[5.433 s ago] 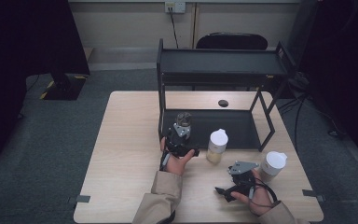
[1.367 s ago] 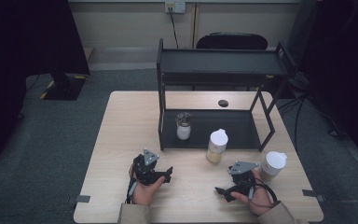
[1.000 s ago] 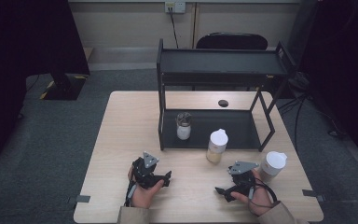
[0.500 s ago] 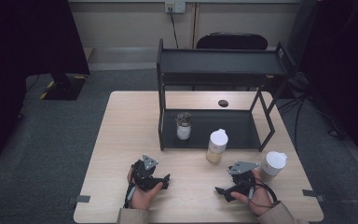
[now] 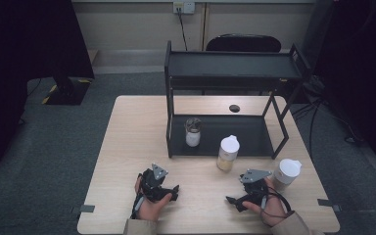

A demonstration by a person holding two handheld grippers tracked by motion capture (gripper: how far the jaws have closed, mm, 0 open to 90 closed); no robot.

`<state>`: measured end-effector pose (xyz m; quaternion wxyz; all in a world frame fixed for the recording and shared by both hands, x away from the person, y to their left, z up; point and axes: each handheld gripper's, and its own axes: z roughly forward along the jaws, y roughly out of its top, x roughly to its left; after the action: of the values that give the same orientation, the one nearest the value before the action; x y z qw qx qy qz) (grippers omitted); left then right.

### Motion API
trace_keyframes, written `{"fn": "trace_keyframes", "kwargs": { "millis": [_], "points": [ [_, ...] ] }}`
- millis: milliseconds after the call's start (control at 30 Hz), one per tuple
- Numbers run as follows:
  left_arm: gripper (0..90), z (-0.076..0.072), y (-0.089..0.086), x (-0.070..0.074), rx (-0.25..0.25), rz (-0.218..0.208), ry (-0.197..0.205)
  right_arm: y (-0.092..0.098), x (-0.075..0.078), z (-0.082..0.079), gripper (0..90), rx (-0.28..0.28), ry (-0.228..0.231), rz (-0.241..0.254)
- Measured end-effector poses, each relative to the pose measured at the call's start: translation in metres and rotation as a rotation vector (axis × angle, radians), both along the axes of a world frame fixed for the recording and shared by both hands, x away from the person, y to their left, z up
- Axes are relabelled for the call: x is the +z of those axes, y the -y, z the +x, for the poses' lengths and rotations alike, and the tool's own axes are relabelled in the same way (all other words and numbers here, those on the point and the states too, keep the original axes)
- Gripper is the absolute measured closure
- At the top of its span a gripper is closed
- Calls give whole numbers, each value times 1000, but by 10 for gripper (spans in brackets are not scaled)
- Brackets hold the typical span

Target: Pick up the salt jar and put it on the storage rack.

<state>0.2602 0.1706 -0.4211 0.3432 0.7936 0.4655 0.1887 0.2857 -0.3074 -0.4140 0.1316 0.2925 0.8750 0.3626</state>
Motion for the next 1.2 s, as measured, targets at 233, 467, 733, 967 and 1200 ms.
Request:
{"fn": "trace_keyframes", "kwargs": {
  "millis": [233, 467, 733, 967, 1200],
  "points": [
    [0, -1, -1, -2, -4, -1, 8, 0, 0, 0, 0, 0, 0, 0],
    [0, -3, 1, -2, 11, -3, 9, 0, 0, 0, 0, 0, 0, 0],
    [0, -3, 2, -2, 13, -3, 9, 0, 0, 0, 0, 0, 0, 0],
    [0, -3, 2, -2, 15, -3, 9, 0, 0, 0, 0, 0, 0, 0],
    [0, -3, 2, -2, 14, -2, 9, 0, 0, 0, 0, -1, -1, 0]
  ]
}}
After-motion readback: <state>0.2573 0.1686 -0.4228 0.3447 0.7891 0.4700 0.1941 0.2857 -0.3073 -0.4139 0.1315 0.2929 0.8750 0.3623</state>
